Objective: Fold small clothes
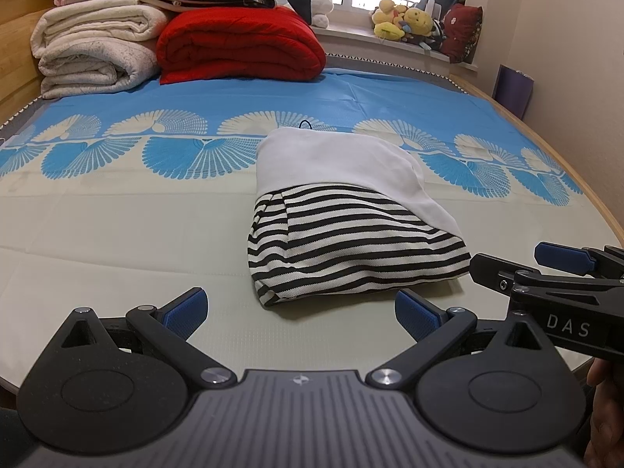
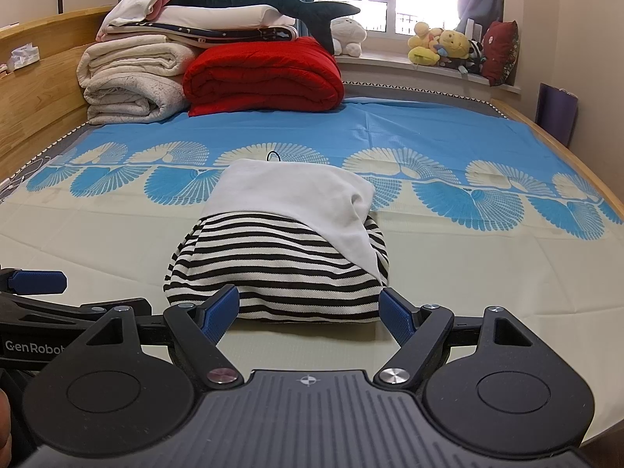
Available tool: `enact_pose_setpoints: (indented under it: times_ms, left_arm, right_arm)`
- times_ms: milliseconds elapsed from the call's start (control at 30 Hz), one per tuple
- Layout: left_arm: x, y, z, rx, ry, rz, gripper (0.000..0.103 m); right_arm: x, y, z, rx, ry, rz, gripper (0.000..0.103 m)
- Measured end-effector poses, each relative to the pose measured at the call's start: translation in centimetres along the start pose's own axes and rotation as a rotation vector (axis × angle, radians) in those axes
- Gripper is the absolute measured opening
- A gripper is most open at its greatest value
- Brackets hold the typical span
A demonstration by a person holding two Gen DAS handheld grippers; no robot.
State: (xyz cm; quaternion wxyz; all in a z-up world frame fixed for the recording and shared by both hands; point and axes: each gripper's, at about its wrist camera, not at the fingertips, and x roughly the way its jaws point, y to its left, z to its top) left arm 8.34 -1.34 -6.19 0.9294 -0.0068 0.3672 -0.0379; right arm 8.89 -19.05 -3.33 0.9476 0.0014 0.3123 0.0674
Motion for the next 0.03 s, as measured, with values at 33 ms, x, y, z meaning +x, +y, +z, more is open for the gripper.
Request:
enact_pose_setpoints:
  times_ms: [33]
  left_arm:
    - [0.0, -0.01, -0.01, 0.0, 0.0, 0.0, 0.102]
  right_arm:
    - [0.0, 0.01, -0.01, 0.0, 0.0, 0.0, 0.08]
